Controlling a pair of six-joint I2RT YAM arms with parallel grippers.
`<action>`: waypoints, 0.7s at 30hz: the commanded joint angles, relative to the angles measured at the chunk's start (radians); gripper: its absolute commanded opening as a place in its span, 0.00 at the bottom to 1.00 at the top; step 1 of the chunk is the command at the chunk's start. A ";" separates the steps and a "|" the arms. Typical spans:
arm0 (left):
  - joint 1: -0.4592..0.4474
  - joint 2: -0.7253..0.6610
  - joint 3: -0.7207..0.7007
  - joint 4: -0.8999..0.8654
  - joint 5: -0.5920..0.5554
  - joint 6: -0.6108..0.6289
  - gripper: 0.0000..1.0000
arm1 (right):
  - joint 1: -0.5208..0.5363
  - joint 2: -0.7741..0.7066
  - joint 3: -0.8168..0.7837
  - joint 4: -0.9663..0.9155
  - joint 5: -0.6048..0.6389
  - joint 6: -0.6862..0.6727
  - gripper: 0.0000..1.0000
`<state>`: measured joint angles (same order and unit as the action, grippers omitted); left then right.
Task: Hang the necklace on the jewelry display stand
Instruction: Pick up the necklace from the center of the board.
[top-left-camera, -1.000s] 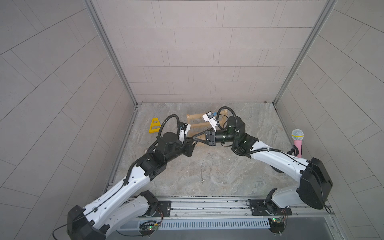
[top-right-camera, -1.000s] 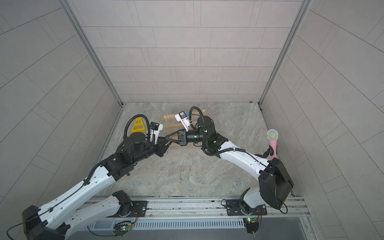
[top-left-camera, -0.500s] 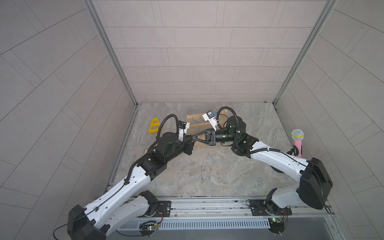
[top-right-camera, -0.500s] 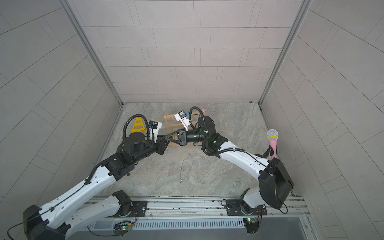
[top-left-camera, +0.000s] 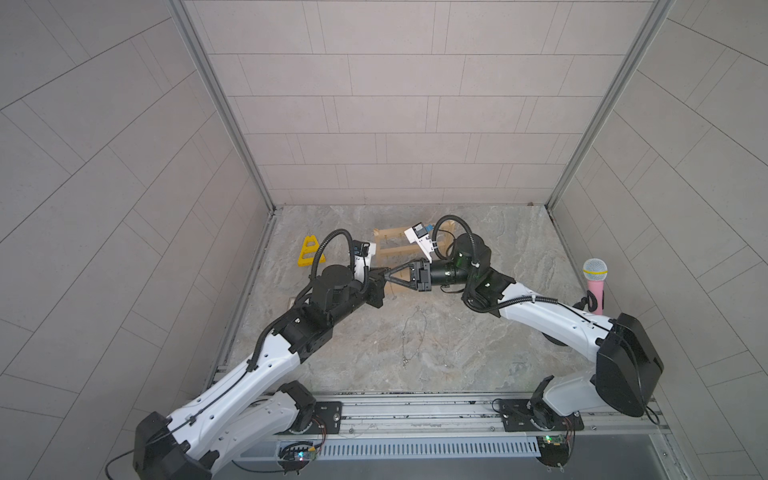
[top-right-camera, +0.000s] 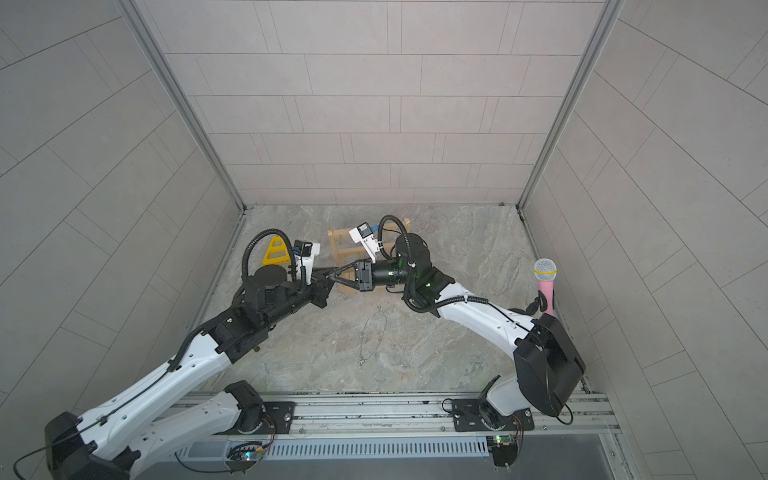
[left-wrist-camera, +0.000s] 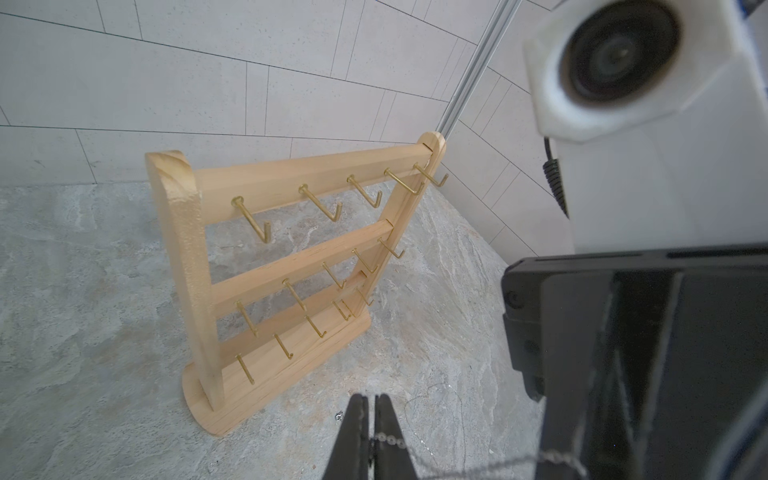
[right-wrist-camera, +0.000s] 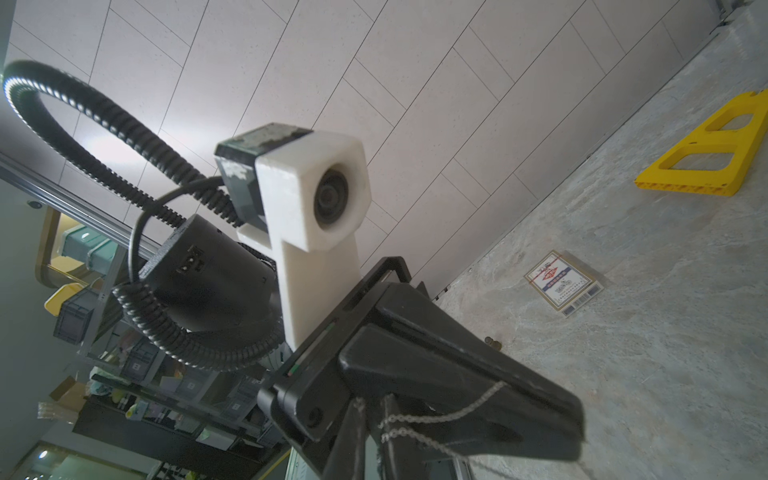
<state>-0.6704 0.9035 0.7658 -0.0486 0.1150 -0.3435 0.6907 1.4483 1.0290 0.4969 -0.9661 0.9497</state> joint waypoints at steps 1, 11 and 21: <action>-0.003 -0.031 -0.013 0.039 -0.035 0.003 0.00 | -0.004 0.007 -0.013 0.067 -0.019 0.029 0.16; -0.003 -0.060 -0.020 0.058 -0.072 -0.012 0.00 | -0.009 0.018 -0.043 0.156 -0.025 0.080 0.25; -0.003 -0.090 -0.024 0.058 -0.081 -0.020 0.00 | -0.022 0.014 -0.061 0.196 -0.014 0.104 0.16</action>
<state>-0.6704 0.8326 0.7528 -0.0235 0.0471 -0.3614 0.6754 1.4647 0.9756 0.6411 -0.9802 1.0306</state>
